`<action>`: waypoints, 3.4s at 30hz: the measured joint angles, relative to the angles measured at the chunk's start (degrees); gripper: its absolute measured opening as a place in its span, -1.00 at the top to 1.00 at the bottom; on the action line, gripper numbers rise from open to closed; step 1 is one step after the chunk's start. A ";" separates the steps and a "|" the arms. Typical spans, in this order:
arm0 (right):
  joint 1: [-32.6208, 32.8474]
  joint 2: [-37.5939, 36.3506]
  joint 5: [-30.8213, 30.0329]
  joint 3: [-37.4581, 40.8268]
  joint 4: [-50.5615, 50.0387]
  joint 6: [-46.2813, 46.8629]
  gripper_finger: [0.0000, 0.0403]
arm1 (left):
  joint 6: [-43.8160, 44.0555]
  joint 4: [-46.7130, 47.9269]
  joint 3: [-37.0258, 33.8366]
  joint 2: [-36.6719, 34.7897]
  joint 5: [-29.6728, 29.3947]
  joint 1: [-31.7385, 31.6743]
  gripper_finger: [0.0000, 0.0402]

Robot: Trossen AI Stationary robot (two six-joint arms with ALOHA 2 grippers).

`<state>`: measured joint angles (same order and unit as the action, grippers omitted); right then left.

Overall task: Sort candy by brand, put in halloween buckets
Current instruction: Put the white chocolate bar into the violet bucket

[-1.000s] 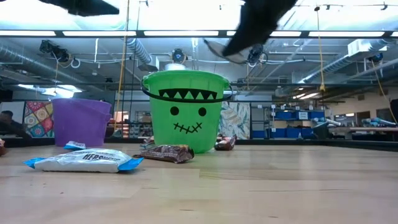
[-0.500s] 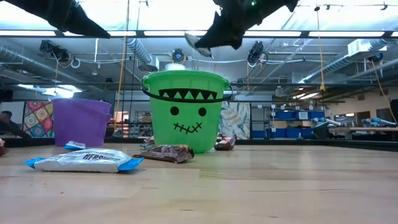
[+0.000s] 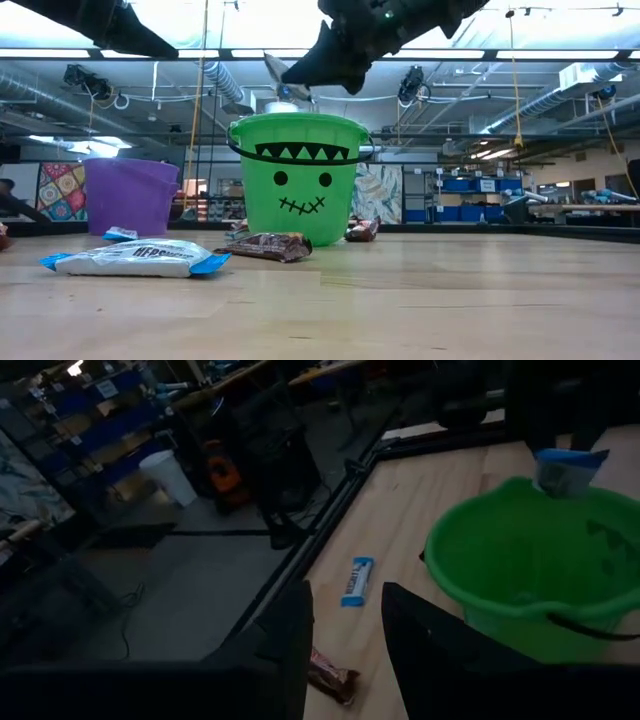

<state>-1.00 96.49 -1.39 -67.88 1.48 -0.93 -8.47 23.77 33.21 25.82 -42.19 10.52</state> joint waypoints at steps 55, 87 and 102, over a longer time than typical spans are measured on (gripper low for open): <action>0.41 0.00 -6.48 -0.37 9.21 -11.69 0.83 | 16.29 -58.38 -7.87 29.92 19.45 -2.71 0.37; 1.32 -0.09 -7.97 -0.48 10.96 -12.46 0.83 | 13.09 -67.76 -7.85 36.61 17.60 -4.52 0.39; 1.29 -0.17 -8.30 -0.48 10.69 -11.95 0.83 | 9.98 -68.59 -7.93 36.63 17.11 -4.48 0.98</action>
<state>0.30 96.31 -9.69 -68.36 12.17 -12.88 1.51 -44.82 25.28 62.46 -25.08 6.04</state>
